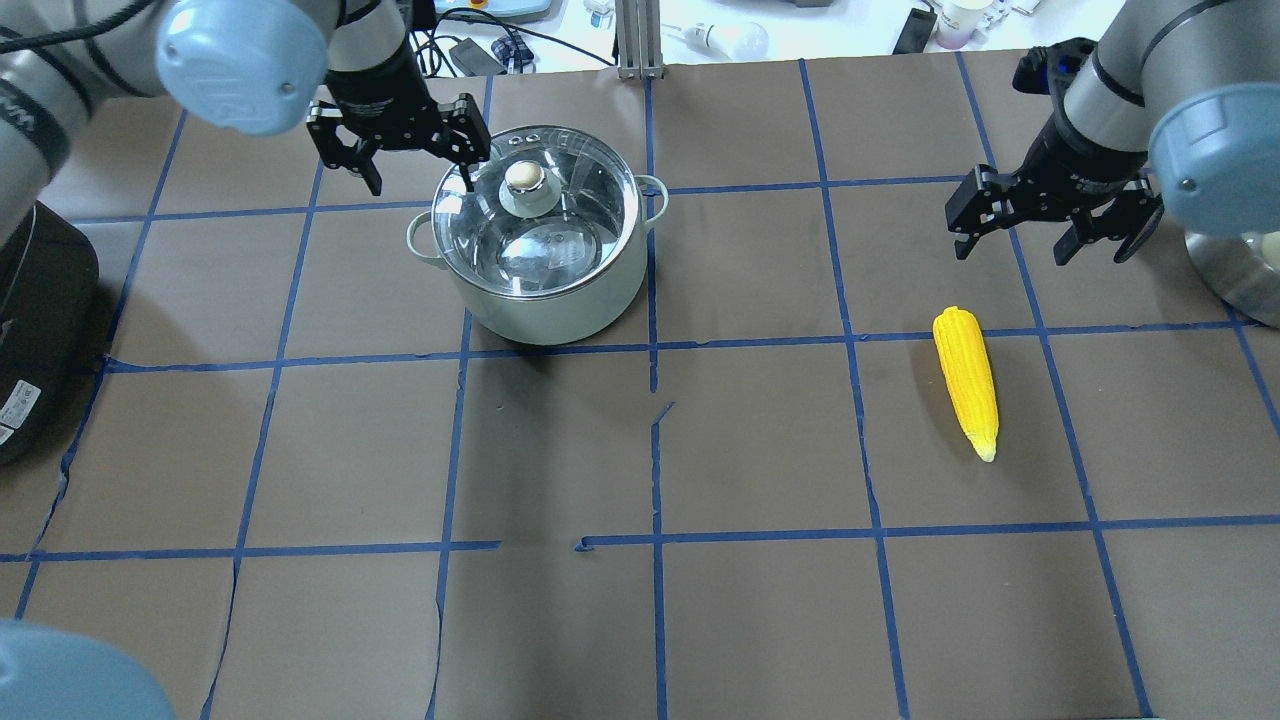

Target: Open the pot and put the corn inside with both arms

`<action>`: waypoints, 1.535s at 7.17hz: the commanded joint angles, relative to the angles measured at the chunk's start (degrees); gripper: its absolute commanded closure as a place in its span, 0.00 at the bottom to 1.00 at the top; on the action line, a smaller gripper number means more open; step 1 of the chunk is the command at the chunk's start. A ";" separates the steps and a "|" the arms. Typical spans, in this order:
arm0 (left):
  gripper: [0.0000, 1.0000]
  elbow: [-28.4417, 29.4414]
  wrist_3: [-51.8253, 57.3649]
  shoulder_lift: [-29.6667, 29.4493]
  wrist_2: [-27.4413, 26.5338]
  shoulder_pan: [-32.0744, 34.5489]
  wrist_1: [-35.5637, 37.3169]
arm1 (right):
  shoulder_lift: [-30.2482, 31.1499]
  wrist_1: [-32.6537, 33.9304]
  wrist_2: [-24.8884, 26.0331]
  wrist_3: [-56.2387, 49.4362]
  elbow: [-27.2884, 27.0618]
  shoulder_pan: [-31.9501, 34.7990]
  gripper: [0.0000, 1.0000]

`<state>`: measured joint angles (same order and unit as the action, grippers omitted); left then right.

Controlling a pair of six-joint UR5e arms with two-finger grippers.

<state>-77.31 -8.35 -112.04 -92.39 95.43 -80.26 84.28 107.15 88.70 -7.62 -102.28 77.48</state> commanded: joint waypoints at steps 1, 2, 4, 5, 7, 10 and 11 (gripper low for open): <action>0.00 2.08 -5.26 -5.63 1.41 3.53 7.28 | -1.92 7.34 -0.11 -2.13 -5.72 -0.23 0.00; 0.00 2.08 -5.18 -5.99 1.51 3.71 8.27 | -5.15 11.98 0.41 -4.92 -7.57 -0.31 0.00; 0.00 0.95 -4.49 -6.96 1.51 3.72 10.12 | -7.72 16.93 0.68 -7.22 -11.00 -0.40 0.00; 0.00 0.50 -4.48 -6.88 1.60 3.72 10.12 | -8.86 17.64 0.77 -7.23 -11.36 -0.40 0.00; 0.30 0.58 -4.48 -6.70 1.68 3.72 10.47 | -10.98 18.88 3.48 -7.14 -11.45 -0.40 0.00; 0.76 0.50 -4.57 -6.00 2.82 3.72 10.47 | -12.73 18.97 5.32 -7.23 -11.89 -1.36 0.00; 0.93 0.85 -4.57 -5.82 2.83 3.72 10.47 | -13.35 19.40 5.60 -7.14 -11.89 -1.98 0.00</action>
<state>-76.70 -12.91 -118.17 -89.72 99.14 -69.79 71.73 126.18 93.51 -14.82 -114.12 76.28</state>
